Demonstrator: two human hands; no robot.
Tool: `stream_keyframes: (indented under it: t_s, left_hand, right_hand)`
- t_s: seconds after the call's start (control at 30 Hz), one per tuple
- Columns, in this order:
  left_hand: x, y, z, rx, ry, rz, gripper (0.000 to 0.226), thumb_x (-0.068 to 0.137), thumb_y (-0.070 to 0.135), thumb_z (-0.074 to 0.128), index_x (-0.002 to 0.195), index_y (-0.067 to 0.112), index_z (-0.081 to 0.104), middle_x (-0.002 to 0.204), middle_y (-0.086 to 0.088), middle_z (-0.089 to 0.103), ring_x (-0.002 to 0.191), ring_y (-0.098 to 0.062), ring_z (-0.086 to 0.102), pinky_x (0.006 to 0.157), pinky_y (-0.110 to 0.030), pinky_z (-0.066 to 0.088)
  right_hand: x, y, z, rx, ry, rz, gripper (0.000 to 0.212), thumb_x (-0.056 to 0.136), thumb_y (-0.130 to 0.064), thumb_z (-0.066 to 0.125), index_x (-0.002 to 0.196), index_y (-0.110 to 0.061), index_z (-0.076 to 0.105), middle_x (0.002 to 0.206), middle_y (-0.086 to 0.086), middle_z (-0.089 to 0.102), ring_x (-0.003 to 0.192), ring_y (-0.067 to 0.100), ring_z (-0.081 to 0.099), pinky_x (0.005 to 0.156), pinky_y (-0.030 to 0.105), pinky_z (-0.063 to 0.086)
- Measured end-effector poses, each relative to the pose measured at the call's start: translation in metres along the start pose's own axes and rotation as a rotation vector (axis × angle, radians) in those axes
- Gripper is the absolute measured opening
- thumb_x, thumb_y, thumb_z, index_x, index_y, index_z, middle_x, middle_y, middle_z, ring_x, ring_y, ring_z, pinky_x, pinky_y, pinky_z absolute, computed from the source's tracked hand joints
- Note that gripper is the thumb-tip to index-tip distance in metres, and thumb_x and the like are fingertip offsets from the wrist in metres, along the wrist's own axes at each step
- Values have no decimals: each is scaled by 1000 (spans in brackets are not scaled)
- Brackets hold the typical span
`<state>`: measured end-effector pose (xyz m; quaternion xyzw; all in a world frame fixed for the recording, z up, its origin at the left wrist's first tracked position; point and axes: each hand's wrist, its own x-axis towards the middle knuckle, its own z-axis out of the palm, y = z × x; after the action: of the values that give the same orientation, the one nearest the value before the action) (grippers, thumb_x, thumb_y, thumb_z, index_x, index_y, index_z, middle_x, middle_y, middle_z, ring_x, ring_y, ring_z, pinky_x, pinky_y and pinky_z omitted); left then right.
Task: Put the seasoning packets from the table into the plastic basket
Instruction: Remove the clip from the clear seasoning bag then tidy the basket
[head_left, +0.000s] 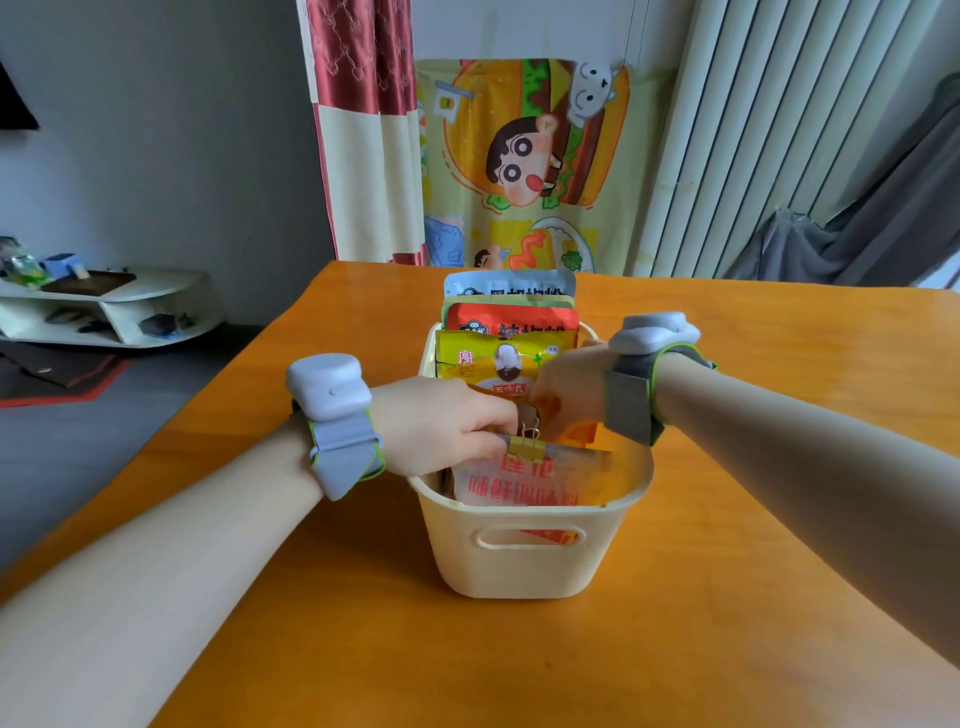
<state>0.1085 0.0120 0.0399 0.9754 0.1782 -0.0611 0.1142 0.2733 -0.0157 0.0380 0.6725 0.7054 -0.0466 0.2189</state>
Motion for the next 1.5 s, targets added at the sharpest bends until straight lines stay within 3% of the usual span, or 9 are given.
stream_keyframes:
  t_s: [0.17, 0.33, 0.63, 0.83, 0.93, 1.03, 1.1, 1.23, 1.5]
  left_hand:
    - [-9, -9, 2, -206, 161, -26, 28, 95, 27, 41, 69, 36, 41, 68, 4, 54, 62, -11, 47, 58, -22, 36]
    - [-9, -7, -1, -95, 44, -102, 29, 96, 28, 37, 68, 36, 36, 74, 2, 55, 69, -16, 49, 64, -31, 38]
    - [2, -3, -6, -47, -41, -81, 11, 95, 29, 38, 86, 28, 44, 62, 4, 50, 59, -11, 46, 59, -28, 35]
    - [11, 10, 6, 457, -69, -237, 28, 92, 24, 31, 85, 18, 58, 73, 0, 49, 88, -23, 42, 105, -38, 29]
    - [5, -2, 10, 73, 196, -188, 22, 87, 23, 48, 103, 22, 63, 111, -1, 61, 114, -21, 43, 111, -38, 27]
    - [-12, -10, 21, -566, 627, -254, 57, 85, 23, 55, 137, 22, 34, 147, 4, 33, 138, -12, 24, 112, -26, 16]
    - [-23, -8, 32, -958, 628, -427, 71, 85, 23, 56, 144, 27, 17, 151, 7, 23, 140, -12, 20, 113, -30, 16]
    - [-22, -6, 49, -1396, 523, -374, 32, 89, 17, 44, 118, 21, 58, 114, -3, 66, 113, -25, 57, 99, -39, 39]
    - [8, -15, 39, -1373, 579, -291, 38, 88, 3, 31, 105, 18, 61, 97, -8, 65, 91, -23, 59, 76, -31, 44]
  right_hand:
    - [-15, 11, -16, 89, 242, 5, 19, 90, -23, 48, 77, -12, 56, 71, 2, 47, 66, 20, 40, 58, 29, 31]
    - [-13, 1, -18, 22, 287, -1, 32, 93, -20, 41, 61, -19, 41, 65, 1, 45, 73, 24, 43, 57, 30, 30]
    - [-9, 4, 0, 175, 390, 12, 14, 95, -23, 39, 81, -19, 38, 77, 5, 48, 72, 29, 49, 61, 33, 38]
    - [-13, 14, -2, 169, 278, 74, 26, 90, -29, 49, 78, -9, 60, 69, 5, 51, 71, 25, 47, 51, 28, 31]
    - [-24, 22, 5, 372, 346, 79, 46, 85, -40, 57, 121, -11, 55, 111, 11, 60, 99, 27, 55, 77, 31, 43]
    - [-40, 19, 22, 669, 573, 115, 66, 86, -37, 56, 142, -15, 28, 149, 5, 32, 136, 21, 33, 108, 30, 30]
    - [-50, 10, 36, 1049, 583, 241, 68, 89, -32, 53, 145, -16, 19, 153, 1, 26, 139, 18, 28, 111, 31, 27]
    - [-63, -7, 49, 1830, 417, 275, 30, 92, -6, 45, 121, -9, 52, 99, 11, 63, 80, 24, 61, 65, 30, 54]
    - [-48, 10, 51, 1721, 556, 388, 21, 86, 0, 42, 98, -7, 58, 71, 8, 55, 58, 21, 52, 47, 24, 45]
